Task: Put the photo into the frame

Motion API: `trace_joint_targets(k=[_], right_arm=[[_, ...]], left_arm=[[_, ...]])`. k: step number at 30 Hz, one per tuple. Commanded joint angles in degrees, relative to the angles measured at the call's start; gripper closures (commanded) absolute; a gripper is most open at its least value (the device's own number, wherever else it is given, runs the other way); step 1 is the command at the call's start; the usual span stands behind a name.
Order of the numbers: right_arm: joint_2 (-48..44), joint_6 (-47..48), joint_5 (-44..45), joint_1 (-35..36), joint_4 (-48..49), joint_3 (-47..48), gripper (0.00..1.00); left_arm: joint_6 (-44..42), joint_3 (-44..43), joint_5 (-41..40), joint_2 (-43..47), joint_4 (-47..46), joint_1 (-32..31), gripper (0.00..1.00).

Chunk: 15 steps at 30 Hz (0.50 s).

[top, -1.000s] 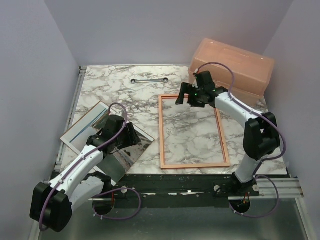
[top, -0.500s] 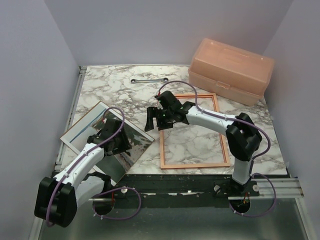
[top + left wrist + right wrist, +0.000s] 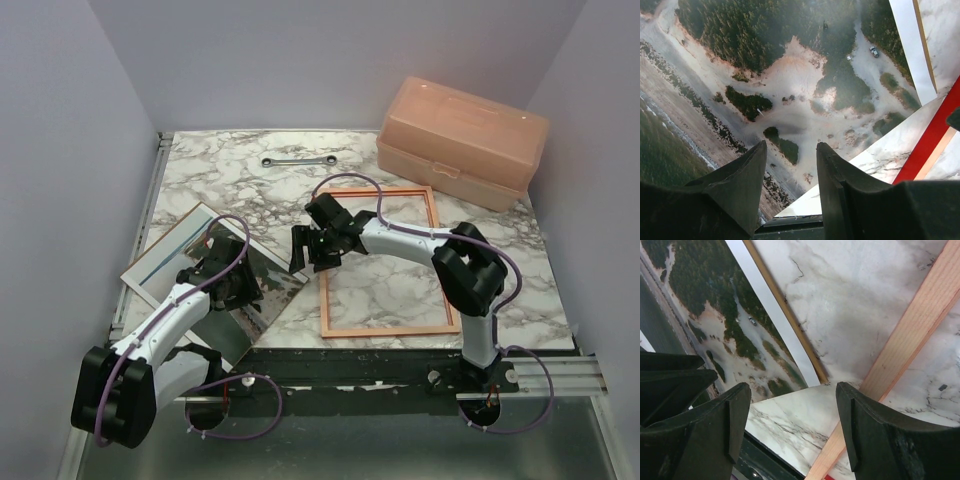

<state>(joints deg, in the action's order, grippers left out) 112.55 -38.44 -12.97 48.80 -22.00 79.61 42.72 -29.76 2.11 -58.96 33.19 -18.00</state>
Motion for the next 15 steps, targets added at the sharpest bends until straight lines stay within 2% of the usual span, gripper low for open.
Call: trace_joint_targets(k=[1,7,15], right_arm=[[2.3,-1.2,-0.8,0.4,2.1,0.5,0.28],[3.2,-2.0,-2.8,0.4,3.5,0.2,0.36],[4.8,-2.5,-3.5,0.4,3.7,0.0,0.38]], left_arm=[[0.0,0.1,-0.4,-0.2,0.2,0.3,0.55],[-0.1,0.1,-0.4,-0.5,0.2,0.3,0.55],[-0.4,-0.1,-0.2,-0.9,0.2,0.3,0.55]])
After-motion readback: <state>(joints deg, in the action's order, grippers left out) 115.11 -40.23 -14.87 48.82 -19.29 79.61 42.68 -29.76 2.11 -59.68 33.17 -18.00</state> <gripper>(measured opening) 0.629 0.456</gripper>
